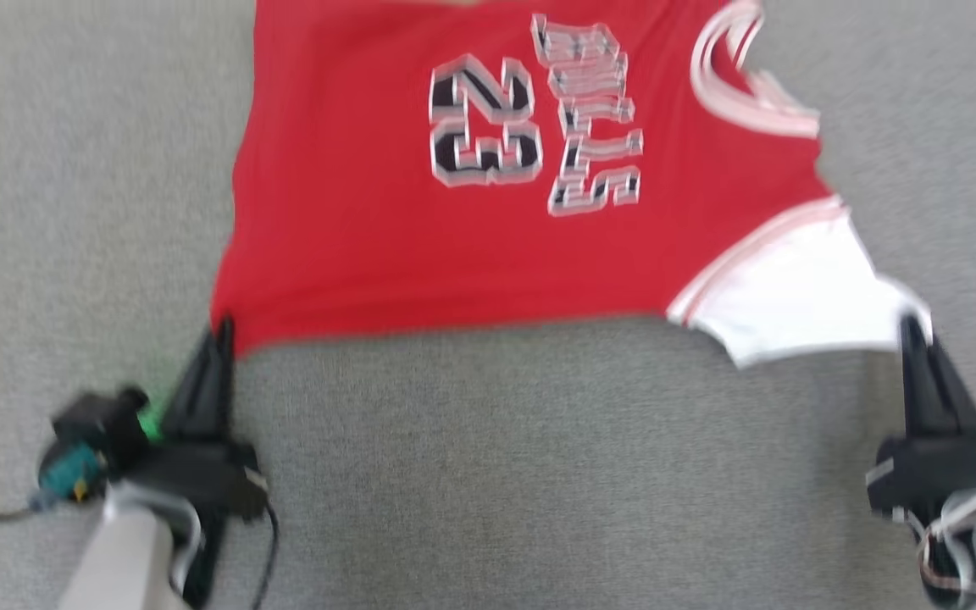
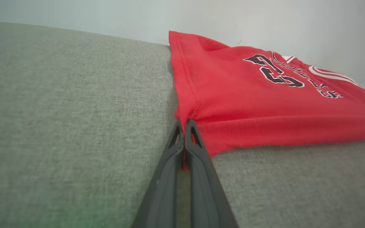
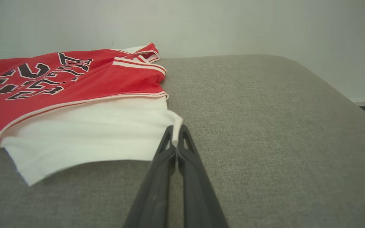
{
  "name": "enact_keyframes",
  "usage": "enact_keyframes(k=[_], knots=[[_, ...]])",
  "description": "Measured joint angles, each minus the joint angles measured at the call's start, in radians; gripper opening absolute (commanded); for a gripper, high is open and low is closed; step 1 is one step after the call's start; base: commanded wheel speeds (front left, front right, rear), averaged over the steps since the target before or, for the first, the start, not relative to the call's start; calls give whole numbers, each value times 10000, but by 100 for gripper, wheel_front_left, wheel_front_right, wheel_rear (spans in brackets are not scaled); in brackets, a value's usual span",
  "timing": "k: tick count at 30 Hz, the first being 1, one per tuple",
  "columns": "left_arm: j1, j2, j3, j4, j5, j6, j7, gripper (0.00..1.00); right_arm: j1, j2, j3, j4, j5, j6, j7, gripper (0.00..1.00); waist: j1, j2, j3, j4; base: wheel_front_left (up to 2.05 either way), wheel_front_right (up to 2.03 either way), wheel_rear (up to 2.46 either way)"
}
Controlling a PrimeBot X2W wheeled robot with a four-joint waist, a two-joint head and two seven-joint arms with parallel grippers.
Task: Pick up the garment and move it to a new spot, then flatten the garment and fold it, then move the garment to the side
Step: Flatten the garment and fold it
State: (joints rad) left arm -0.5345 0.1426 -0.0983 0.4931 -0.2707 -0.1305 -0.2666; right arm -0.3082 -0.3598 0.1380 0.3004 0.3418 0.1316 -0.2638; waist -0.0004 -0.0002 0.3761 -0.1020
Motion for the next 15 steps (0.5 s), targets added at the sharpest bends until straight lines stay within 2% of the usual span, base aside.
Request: enact_keyframes(k=[15], knots=[[3176,-853,729,171,73,-42,17,0,2242,234,-552,683,-98,13,2,0,2,0,-2183,-185,0,0,0]])
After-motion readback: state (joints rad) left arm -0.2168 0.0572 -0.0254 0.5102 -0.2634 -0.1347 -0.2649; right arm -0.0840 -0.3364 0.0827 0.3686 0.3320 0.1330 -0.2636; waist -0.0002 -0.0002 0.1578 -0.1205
